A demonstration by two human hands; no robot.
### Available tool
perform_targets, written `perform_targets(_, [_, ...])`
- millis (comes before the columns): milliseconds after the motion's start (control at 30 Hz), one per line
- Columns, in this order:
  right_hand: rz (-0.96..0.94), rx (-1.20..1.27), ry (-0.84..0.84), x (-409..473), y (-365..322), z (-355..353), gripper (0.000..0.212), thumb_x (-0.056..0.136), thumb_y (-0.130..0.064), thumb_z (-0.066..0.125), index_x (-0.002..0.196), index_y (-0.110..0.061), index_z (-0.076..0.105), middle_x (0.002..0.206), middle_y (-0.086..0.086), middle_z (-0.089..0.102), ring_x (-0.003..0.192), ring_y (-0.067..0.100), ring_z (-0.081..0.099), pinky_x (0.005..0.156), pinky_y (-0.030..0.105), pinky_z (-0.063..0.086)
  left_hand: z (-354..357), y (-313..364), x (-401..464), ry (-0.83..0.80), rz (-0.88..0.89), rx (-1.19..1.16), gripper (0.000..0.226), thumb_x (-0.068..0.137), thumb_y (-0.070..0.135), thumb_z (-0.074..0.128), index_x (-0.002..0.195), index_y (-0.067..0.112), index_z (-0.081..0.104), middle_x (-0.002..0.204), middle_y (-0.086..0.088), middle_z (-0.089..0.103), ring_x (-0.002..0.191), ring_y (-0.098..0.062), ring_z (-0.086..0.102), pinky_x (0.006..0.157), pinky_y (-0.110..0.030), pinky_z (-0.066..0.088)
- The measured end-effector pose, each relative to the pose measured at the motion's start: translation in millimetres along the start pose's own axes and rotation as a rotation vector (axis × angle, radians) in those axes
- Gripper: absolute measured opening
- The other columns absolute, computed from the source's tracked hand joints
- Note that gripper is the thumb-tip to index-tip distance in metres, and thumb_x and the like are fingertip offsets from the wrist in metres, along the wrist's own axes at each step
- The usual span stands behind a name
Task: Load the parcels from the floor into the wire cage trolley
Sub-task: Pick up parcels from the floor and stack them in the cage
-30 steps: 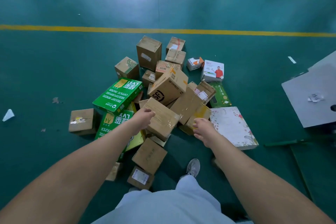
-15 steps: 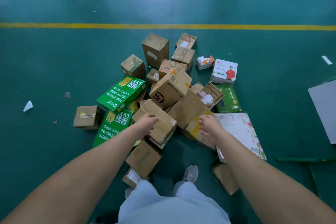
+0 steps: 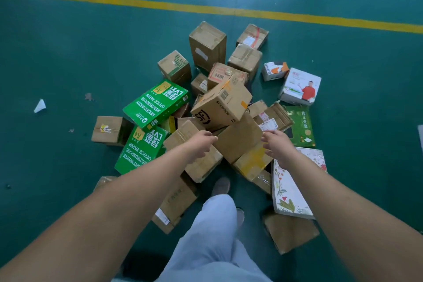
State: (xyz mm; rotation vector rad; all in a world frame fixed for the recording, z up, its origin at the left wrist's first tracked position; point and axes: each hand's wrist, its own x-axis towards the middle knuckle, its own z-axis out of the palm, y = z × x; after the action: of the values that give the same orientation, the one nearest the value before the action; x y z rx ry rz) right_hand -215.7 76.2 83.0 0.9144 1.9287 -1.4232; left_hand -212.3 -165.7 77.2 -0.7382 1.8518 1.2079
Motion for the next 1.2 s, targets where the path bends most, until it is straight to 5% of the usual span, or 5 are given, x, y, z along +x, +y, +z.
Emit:
perform_targets(67, [-0.021, -0.036, -0.008, 27, -9, 1, 0.024, 0.105, -0.028, 0.049, 0.125, -0.020, 0.060, 0.125, 0.006, 0.062, 0.108, 0.025, 0.060, 0.095, 0.047, 0.054, 2, 11, 17, -0.006, 0.004, 0.012, 0.053, 0.104, 0.037, 0.056, 0.152, 0.020, 0.042, 0.133, -0.006, 0.056, 0.109, -0.020, 0.059, 0.080, -0.030, 0.052])
perform_targets(333, [0.035, -0.127, -0.087, 202, -52, 46, 0.026, 0.106, -0.032, 0.049, 0.129, -0.024, 0.058, 0.124, 0.004, 0.061, 0.109, 0.026, 0.060, 0.091, 0.041, 0.054, -3, 54, 178, -0.026, -0.167, -0.253, 0.064, 0.103, 0.035, 0.059, 0.158, 0.021, 0.030, 0.153, -0.010, 0.044, 0.136, -0.031, 0.049, 0.112, -0.047, 0.046])
perform_targets(500, [0.016, -0.241, -0.118, 314, -64, 83, 0.033, 0.104, -0.030, 0.052, 0.136, -0.022, 0.057, 0.127, 0.001, 0.059, 0.113, 0.023, 0.058, 0.097, 0.045, 0.055, -3, 76, 294, 0.052, -0.160, -0.393, 0.074, 0.100, 0.034, 0.063, 0.159, 0.041, 0.018, 0.157, -0.008, 0.039, 0.130, -0.030, 0.052, 0.105, -0.047, 0.051])
perform_targets(833, [-0.147, -0.444, -0.122, 480, -106, 129, 0.040, 0.102, -0.030, 0.055, 0.141, -0.021, 0.052, 0.131, 0.000, 0.059, 0.113, 0.019, 0.058, 0.091, 0.037, 0.051, 9, 96, 450, 0.252, -0.083, -0.097, 0.083, 0.086, 0.065, 0.067, 0.155, 0.044, 0.027, 0.153, -0.008, 0.039, 0.129, -0.035, 0.051, 0.099, -0.052, 0.051])
perform_targets(1200, [-0.236, -0.539, -0.039, 542, -151, 166, 0.095, 0.082, -0.075, 0.060, 0.159, -0.039, 0.018, 0.167, 0.001, 0.019, 0.146, 0.036, 0.034, 0.111, 0.064, 0.040, -49, 68, 466, 0.172, 0.001, 0.087, 0.086, 0.084, 0.075, 0.061, 0.157, 0.041, 0.032, 0.163, 0.005, 0.036, 0.146, -0.025, 0.040, 0.112, -0.048, 0.043])
